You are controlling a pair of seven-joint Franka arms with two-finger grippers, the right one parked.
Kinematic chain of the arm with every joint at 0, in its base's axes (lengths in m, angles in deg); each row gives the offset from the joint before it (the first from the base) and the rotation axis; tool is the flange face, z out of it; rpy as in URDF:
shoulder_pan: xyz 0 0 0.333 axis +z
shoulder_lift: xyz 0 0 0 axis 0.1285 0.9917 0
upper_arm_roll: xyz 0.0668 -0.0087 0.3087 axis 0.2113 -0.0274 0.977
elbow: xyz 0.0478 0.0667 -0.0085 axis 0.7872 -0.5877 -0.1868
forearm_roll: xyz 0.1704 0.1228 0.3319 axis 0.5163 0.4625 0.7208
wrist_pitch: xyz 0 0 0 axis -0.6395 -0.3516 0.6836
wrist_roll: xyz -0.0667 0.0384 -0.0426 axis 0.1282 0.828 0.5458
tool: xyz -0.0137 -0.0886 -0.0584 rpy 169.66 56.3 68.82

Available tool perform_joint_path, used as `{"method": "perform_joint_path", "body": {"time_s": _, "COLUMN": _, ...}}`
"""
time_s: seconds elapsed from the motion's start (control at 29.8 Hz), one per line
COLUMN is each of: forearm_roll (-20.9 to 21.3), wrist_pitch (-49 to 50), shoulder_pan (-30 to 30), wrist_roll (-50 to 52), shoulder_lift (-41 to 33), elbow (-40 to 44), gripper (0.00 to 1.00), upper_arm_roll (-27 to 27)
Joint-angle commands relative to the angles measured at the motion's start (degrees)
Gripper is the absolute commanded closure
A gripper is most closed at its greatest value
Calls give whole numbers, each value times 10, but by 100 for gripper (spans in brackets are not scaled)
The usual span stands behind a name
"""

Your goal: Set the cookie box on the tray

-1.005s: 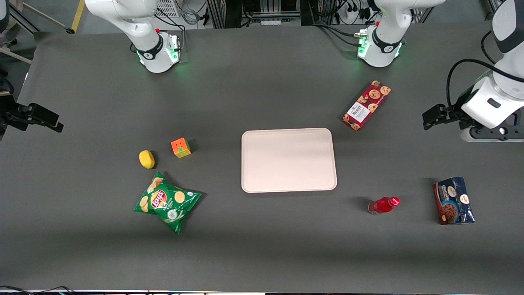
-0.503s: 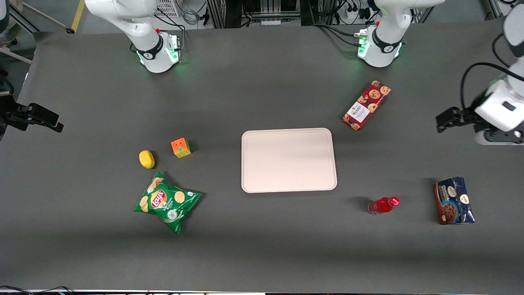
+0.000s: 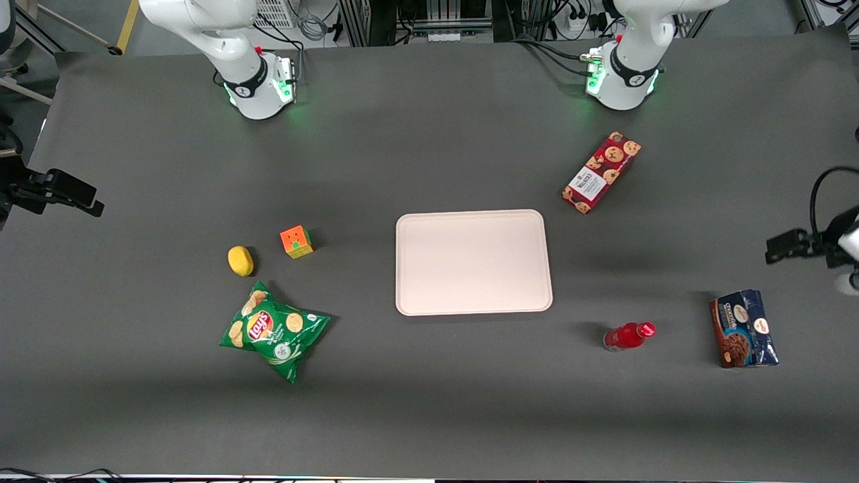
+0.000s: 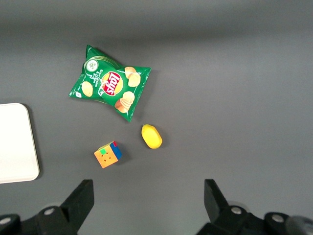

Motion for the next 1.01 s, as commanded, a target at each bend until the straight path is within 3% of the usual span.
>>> {"method": "perform_joint_path", "body": {"time_s": 0.0, "forearm_roll": -5, "wrist_pitch": -45, "shoulder_pan": 11, "wrist_roll": -28, "shoulder_lift": 60, "elbow": 19, "gripper": 0, "upper_arm_roll": 4}}
{"method": "perform_joint_path", "body": {"time_s": 0.44, "forearm_roll": -4, "wrist_pitch": -152, "shoulder_pan": 15, "wrist_roll": -104, "shoulder_lift": 156, "elbow": 19, "gripper": 0, "upper_arm_roll": 6}}
{"method": "perform_joint_path", "body": {"time_s": 0.9, "forearm_roll": -7, "wrist_pitch": -190, "shoulder_pan": 39, "wrist_roll": -140, "shoulder_lift": 193, "elbow": 16, "gripper": 0, "upper_arm_roll": 6}}
{"method": "perform_joint_path", "body": {"time_s": 0.97, "forearm_roll": -23, "wrist_pitch": -190, "shoulder_pan": 43, "wrist_roll": -137, "shoulder_lift": 197, "elbow": 16, "gripper": 0, "upper_arm_roll": 6}}
